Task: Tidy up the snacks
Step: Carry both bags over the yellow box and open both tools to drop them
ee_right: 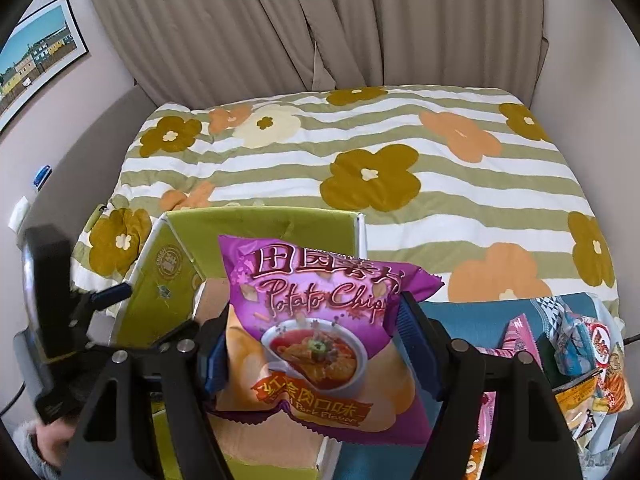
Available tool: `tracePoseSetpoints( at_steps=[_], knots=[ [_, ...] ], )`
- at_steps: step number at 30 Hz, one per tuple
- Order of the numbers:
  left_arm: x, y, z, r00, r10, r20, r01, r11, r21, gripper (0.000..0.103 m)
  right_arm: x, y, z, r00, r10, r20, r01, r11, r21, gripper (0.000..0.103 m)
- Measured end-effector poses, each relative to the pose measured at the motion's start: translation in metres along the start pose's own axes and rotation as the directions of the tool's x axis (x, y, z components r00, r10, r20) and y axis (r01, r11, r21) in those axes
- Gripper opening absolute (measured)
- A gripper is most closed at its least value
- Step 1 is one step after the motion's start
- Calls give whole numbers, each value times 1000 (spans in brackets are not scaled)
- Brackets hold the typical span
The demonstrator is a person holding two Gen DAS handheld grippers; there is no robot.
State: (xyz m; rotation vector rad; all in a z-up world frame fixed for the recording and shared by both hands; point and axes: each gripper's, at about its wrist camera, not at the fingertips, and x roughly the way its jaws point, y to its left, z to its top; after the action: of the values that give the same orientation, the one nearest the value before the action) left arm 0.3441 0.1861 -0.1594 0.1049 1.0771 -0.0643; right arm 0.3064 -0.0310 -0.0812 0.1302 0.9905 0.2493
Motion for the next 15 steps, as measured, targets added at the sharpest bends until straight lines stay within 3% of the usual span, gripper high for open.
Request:
tracePoseSetpoints(
  at_steps=[6,12,13,15],
  knots=[
    [-25,13,-25,1000,-11,2,11,996,-85,102,14,13,8,999,45,-5,-45,997,-56,71],
    [-30,22,-30,1000,17,8,-16,994,-108,102,36,33,18,998,63,-22,-66,986,-154,73],
    [-29,24,-31,1000,19,7,-18,994,-112,102,40,36,19,998,65,-22,-67,984,-162,75],
    [-28,27,-31,1000,19,5,-18,993,-118,102,46,39,19,998,66,-17,-68,981,-179,95]
  ],
)
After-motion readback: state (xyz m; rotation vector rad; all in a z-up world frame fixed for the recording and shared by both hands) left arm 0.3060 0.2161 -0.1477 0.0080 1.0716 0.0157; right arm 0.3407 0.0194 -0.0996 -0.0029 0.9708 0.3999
